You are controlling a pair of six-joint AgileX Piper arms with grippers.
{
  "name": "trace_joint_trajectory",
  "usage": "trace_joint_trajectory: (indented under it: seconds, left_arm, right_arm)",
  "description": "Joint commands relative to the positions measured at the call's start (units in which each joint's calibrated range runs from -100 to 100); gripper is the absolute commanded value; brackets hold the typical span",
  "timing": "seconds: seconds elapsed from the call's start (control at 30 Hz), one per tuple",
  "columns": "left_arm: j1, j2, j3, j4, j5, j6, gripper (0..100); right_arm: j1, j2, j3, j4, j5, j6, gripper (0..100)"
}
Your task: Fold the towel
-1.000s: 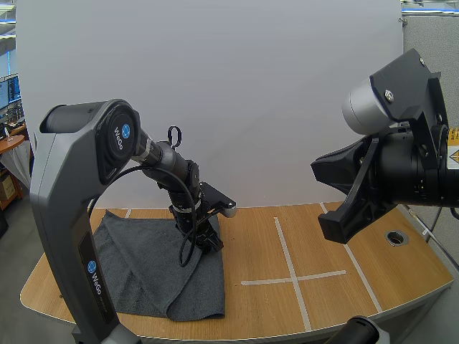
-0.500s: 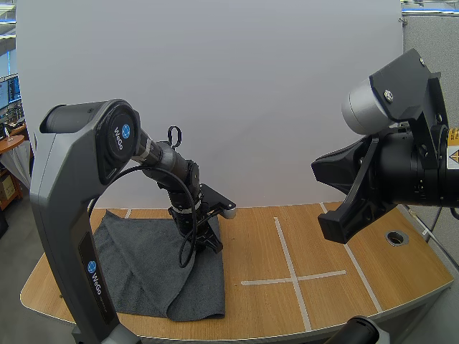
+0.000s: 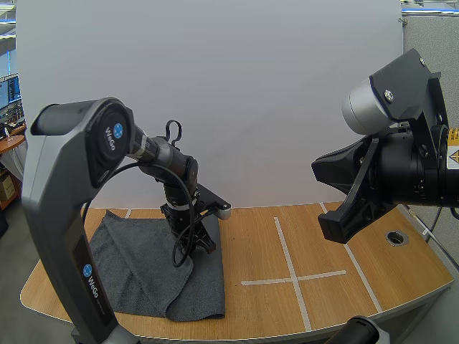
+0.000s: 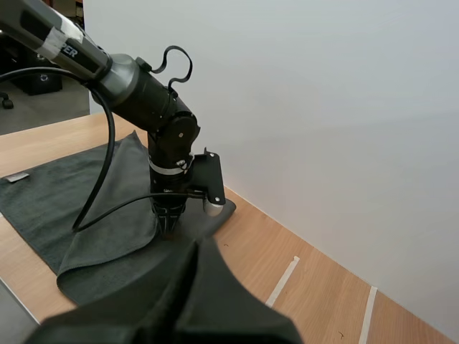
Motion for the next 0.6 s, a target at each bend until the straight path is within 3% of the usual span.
trace_joint_trajectory:
  seconds: [0.0,0.17,0.57]
  left_arm:
    - [-0.14,-3.41,-0.12,0.47,3.33,-1.35,0]
    - [0.75,-5.00,3.55,0.88,2.25,-1.35,0]
    - [7.62,-13.90,12.73,0.53,-1.93,0.63,0]
  right_arm:
    - [-0.24,-0.35,0.10,-0.24,0.00,-0.46,0]
    - [-0.24,-0.35,0.10,-0.24,0.00,-0.46,0]
    - [-0.24,-0.35,0.10,0.65,0.00,-0.46,0]
